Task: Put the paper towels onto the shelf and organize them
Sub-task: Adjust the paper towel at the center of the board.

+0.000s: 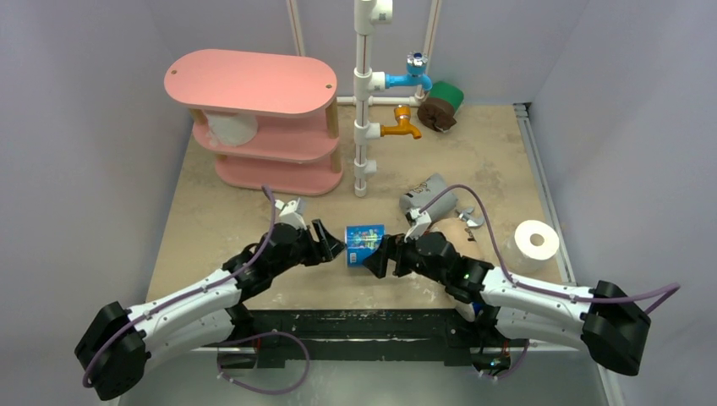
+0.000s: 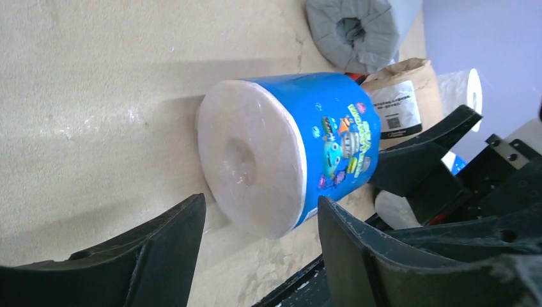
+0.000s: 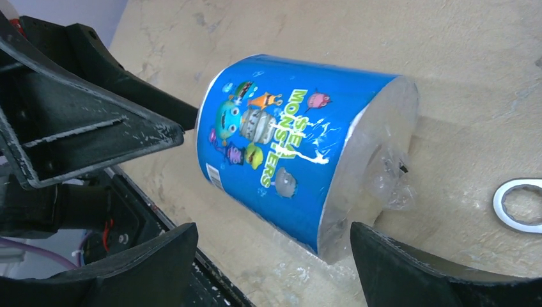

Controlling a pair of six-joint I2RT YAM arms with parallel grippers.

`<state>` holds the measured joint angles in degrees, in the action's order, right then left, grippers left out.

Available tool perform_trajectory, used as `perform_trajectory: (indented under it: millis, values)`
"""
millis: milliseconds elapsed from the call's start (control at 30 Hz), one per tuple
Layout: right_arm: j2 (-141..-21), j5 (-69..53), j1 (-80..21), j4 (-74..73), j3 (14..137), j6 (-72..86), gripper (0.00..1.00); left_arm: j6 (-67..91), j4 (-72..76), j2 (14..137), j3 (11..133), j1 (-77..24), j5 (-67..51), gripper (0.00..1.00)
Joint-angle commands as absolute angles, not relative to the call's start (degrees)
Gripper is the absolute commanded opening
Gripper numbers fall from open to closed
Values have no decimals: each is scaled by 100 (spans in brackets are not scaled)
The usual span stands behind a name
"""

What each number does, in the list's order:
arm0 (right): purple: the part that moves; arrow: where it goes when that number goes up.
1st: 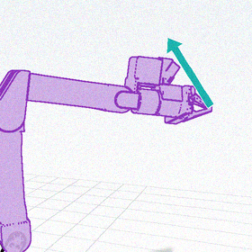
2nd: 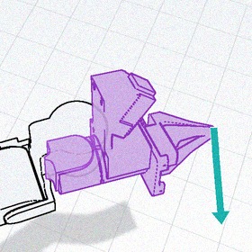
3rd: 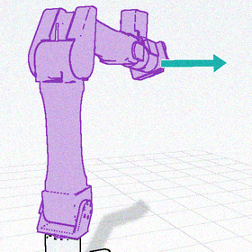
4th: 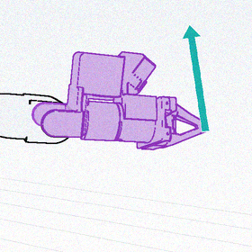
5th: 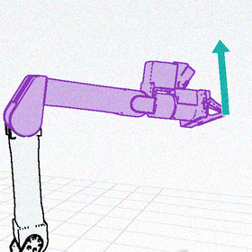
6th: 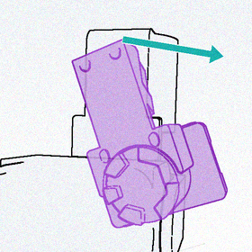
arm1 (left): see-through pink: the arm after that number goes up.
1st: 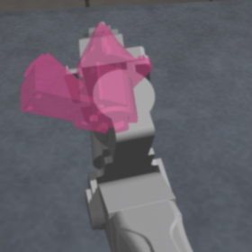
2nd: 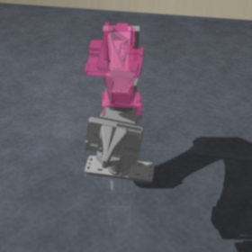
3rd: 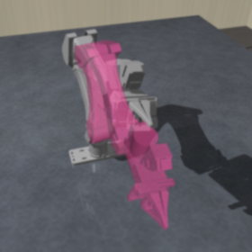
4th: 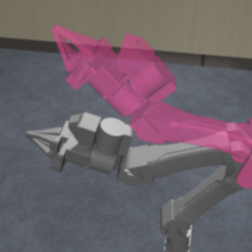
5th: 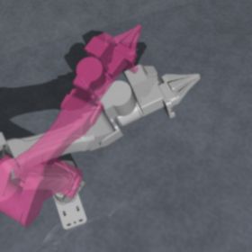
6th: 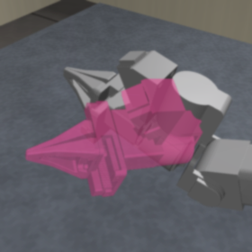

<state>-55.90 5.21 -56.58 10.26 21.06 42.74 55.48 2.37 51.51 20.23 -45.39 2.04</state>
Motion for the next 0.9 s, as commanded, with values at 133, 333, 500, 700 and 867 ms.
perform_trajectory:
  millis: [133, 333, 500, 700, 867]
  values:
    - [-5216, 642, -5698, 821, 2292, 4392, 93, 5460, 326, 4560, 1902, -4494, 634, 69]
    - [-5034, 896, -5674, 578, 2379, 4258, 94, 5184, 1279, 4570, 1465, -4496, 610, 71]
    - [-4842, 682, -5507, 594, 2324, 4237, 95, 4983, 1980, 5016, 1470, -4262, -184, 75]
    - [-4764, 416, -5098, 627, 2262, 4183, 95, 5695, 4413, 6082, 1023, -3527, -1240, 80]
    - [-4926, 150, -4859, 832, 2240, 4220, 95, 5902, 5222, 7093, 1372, -3477, -2062, 82]
